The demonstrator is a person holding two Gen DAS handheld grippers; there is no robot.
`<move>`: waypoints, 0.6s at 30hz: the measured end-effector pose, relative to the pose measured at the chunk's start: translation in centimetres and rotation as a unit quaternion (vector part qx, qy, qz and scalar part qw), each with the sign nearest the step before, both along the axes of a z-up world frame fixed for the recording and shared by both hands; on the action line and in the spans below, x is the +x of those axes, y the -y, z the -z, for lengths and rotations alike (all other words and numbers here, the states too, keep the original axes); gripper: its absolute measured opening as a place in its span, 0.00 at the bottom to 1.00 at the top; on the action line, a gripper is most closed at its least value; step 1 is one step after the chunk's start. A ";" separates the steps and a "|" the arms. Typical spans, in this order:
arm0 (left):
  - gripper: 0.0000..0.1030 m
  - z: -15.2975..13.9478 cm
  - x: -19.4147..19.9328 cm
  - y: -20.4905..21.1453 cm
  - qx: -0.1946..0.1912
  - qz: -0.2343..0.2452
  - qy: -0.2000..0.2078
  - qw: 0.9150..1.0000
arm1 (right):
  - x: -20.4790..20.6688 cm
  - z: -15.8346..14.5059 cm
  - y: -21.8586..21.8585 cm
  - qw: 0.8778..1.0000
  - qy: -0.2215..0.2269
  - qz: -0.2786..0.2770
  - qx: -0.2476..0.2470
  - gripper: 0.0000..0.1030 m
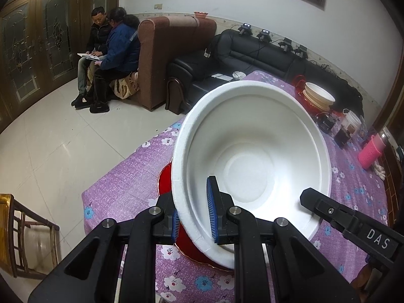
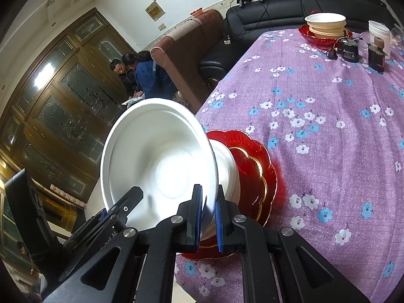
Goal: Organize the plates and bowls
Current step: 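Lift the white bowl and carry it over the red plate stack, then lower the white bowl into the top bowl and open the left gripper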
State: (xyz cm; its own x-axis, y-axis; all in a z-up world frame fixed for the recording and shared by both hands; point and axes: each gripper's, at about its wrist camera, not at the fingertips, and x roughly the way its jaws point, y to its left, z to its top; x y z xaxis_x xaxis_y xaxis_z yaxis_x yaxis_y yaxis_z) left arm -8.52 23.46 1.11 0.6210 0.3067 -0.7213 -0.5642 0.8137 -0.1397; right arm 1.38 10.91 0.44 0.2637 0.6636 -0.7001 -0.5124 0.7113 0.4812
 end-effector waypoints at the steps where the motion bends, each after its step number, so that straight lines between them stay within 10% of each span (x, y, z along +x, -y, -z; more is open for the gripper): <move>1: 0.16 0.1 0.0 0.0 0.000 -0.001 0.000 1.000 | -0.1 0.0 0.0 1.000 0.000 0.001 0.000 0.08; 18: 0.16 0.5 0.7 0.0 -0.005 -0.004 -0.005 1.000 | 0.8 1.1 -0.6 1.000 -0.019 -0.002 -0.008 0.13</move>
